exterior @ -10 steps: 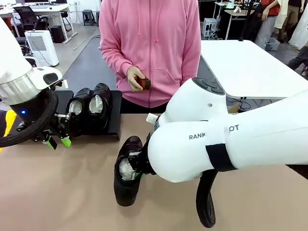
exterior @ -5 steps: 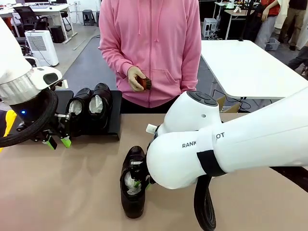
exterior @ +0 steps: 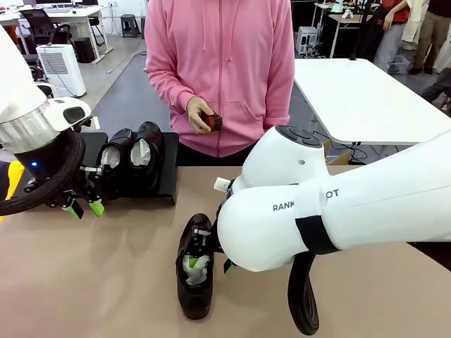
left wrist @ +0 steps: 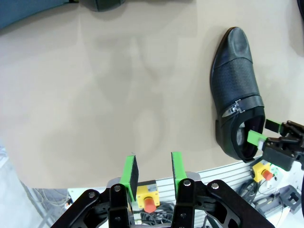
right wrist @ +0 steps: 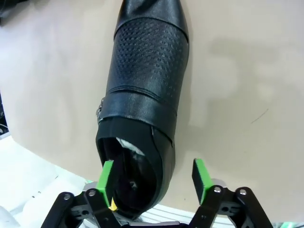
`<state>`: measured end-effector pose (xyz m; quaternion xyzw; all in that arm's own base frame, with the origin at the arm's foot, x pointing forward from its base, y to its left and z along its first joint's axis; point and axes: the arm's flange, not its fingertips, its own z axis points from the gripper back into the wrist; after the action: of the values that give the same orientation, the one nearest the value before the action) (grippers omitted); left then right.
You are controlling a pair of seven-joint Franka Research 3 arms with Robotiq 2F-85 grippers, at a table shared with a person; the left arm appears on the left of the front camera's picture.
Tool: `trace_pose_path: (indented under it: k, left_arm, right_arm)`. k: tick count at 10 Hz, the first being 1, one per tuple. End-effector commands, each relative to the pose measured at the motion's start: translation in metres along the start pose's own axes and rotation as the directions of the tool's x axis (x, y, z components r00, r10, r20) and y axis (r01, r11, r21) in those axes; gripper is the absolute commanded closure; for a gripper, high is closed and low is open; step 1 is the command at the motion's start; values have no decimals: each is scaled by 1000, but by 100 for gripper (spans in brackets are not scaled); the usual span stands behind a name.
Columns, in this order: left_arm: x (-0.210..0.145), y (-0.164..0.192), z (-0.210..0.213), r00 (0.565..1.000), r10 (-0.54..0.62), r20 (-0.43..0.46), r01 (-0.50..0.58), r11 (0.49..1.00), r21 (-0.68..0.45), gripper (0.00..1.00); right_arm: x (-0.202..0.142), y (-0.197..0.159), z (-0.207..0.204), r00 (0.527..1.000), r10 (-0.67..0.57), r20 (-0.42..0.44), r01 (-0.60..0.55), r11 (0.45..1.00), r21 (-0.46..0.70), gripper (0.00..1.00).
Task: Organize the shoes by placing them on the stand.
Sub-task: Pick up one Shoe and place it in the middle of the table, then place the Shoe from the middle of the table onto the Shoes Stand.
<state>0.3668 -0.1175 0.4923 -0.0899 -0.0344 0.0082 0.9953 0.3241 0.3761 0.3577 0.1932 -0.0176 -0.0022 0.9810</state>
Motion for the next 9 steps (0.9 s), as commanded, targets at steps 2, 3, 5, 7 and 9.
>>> trace_pose_path:
  k: [2, 3, 5, 7, 9]
  left_arm:
    - [-3, 2, 0, 1000, -3, -1, 3, 1000, -13, 59]
    - [-3, 2, 0, 1000, -3, -1, 3, 1000, -13, 59]
    - [-3, 2, 0, 1000, -3, -1, 3, 1000, -13, 59]
    - [-3, 2, 0, 1000, -3, -1, 3, 1000, -13, 59]
    - [-3, 2, 0, 1000, -3, -1, 3, 1000, -13, 59]
  right_arm:
    - [0, 0, 0, 1000, 0, 0, 0, 1000, 0, 0]
    - [0, 0, 0, 1000, 0, 0, 0, 1000, 0, 0]
    - [0, 0, 0, 1000, 0, 0, 0, 1000, 0, 0]
    - [0, 0, 0, 1000, 0, 0, 0, 1000, 0, 0]
    - [0, 0, 0, 1000, 0, 0, 0, 1000, 0, 0]
